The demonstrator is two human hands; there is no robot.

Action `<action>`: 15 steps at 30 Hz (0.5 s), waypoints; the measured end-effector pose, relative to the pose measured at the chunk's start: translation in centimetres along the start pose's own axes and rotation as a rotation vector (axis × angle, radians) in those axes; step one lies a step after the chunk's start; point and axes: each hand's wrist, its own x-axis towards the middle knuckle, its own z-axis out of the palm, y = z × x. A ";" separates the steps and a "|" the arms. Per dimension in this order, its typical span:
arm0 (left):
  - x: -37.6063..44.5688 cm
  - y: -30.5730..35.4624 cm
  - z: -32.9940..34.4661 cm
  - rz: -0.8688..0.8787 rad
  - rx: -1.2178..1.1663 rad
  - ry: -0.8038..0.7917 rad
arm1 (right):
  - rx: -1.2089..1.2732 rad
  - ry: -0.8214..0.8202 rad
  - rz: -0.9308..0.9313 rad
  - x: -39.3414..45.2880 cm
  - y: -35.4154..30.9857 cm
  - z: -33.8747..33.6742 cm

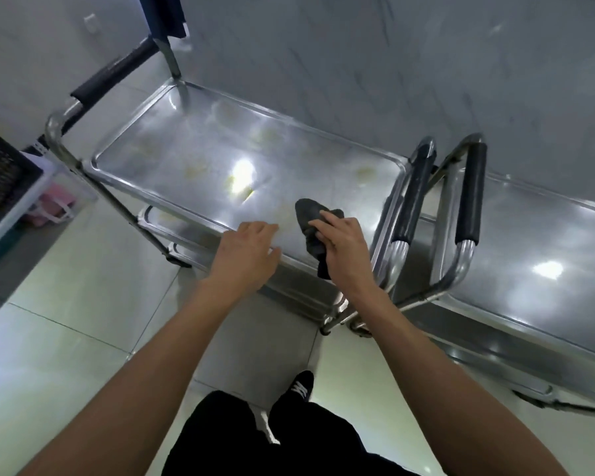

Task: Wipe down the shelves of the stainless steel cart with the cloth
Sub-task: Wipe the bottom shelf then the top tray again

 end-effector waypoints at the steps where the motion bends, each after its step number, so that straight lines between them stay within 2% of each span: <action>1: 1.1 -0.4 -0.2 0.006 0.011 -0.007 | 0.026 -0.008 0.011 0.9 0.0 0.3; 6: 6.2 -3.2 -0.2 0.050 0.015 -0.063 | -0.037 -0.077 0.055 4.8 0.0 1.0; 15: 16.1 -8.7 -1.1 0.246 -0.036 -0.160 | -0.022 0.002 0.297 11.1 -1.7 4.5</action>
